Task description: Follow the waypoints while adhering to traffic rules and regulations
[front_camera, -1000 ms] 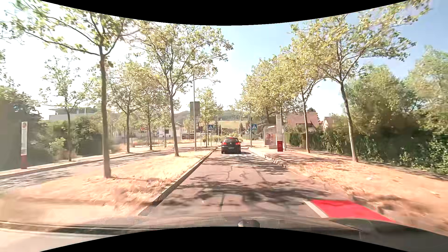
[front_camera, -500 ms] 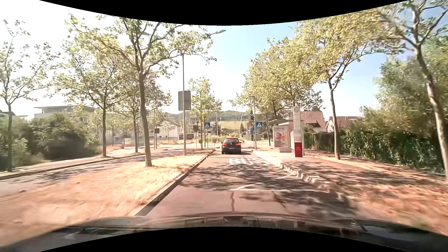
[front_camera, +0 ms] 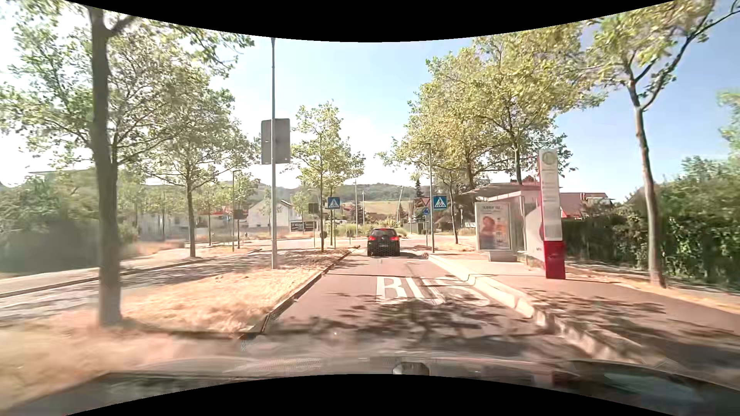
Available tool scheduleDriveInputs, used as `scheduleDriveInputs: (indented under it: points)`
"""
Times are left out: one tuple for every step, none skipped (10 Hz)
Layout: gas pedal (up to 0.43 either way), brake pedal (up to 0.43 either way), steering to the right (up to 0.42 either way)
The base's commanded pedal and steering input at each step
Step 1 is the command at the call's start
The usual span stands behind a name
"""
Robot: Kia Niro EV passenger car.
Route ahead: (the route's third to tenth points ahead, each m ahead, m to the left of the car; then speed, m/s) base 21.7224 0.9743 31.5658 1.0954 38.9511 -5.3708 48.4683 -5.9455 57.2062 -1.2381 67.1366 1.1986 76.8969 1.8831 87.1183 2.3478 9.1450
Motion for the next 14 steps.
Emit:
scheduleDriveInputs:
  points:
    - [0.000, 0.201, -0.001]
    - [0.000, 0.201, -0.001]
    - [0.000, 0.207, -0.001]
    - [0.000, 0.207, -0.001]
    - [0.000, 0.207, -0.001]
    - [0.000, 0.201, -0.001]
    - [0.000, 0.207, -0.001]
    - [0.000, 0.201, -0.001]
    - [0.000, 0.207, -0.001]
    - [0.000, 0.201, 0.000]
    - [0.000, 0.207, 0.000]
    - [0.000, 0.213, 0.000]
    - [0.000, 0.207, -0.001]
    - [0.000, 0.207, -0.001]
